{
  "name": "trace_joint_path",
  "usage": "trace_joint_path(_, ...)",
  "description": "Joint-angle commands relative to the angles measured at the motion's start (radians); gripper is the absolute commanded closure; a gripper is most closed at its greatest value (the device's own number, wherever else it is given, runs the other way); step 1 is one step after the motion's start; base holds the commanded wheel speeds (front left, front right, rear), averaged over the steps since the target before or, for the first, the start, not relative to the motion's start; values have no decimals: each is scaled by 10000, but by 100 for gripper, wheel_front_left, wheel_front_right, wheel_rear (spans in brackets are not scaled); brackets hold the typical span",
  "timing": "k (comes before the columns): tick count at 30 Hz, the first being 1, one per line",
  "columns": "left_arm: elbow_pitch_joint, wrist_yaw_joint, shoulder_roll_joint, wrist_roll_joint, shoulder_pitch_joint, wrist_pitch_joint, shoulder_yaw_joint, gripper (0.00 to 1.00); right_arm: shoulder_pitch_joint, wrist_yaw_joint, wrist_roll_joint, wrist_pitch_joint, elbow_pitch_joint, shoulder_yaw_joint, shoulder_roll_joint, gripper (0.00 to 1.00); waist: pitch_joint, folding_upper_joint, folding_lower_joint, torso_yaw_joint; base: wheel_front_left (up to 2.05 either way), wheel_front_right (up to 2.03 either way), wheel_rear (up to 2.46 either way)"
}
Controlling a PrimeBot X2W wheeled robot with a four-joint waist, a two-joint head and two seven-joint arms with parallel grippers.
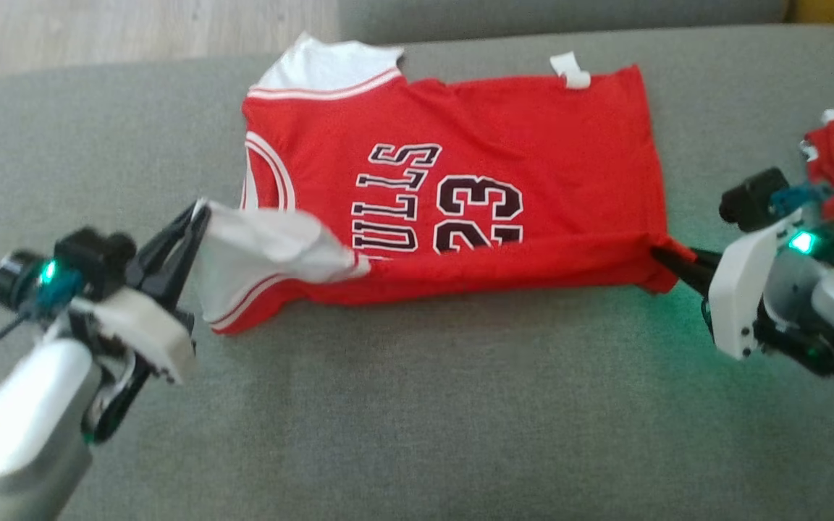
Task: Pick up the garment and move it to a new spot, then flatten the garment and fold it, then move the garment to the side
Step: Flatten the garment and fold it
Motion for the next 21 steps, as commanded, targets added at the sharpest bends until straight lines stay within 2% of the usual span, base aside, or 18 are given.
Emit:
trace_joint_path(1, -81, -43, 297, 112, -726, 14, 380, 100, -206, -7, 28, 10, -58, -86, -109, 100, 204, 0, -3, -1, 0, 0, 0)
trace_joint_path(10, 1686, -489, -326, 949, -2736, -56, -255, 100, -921, -7, 98, 288, 298, 158, 52, 100, 814, 0, -3, -68, 0, 0, 0)
trace_joint_path(16, 3079, -676, -740, 1370, -4148, -230, -698, 100, -1542, -7, 28, 190, 722, 291, 377, 100, 1209, 0, -3, -260, 0, 0, 0)
trace_joint_path(17, 3293, -685, -811, 1402, -4311, -285, -728, 51, -1652, -7, -5, 15, 889, 234, 460, 0, 1251, 0, -3, -292, 0, 0, 0)
trace_joint_path(18, 3492, -690, -885, 1479, -4463, -372, -779, 20, -1745, -7, -45, -109, 1034, 227, 552, 0, 1274, 0, -3, -310, 0, 0, 0)
trace_joint_path(19, 3700, -638, -968, 1530, -4592, -481, -778, 0, -1822, -7, -28, -239, 1147, 202, 647, 0, 1288, 0, -3, -330, 0, 0, 0)
trace_joint_path(21, 4067, -508, -1133, 1590, -4786, -739, -747, 0, -1976, -7, 114, -634, 1394, 5, 837, 0, 1288, 0, -3, -369, 0, 0, 0)
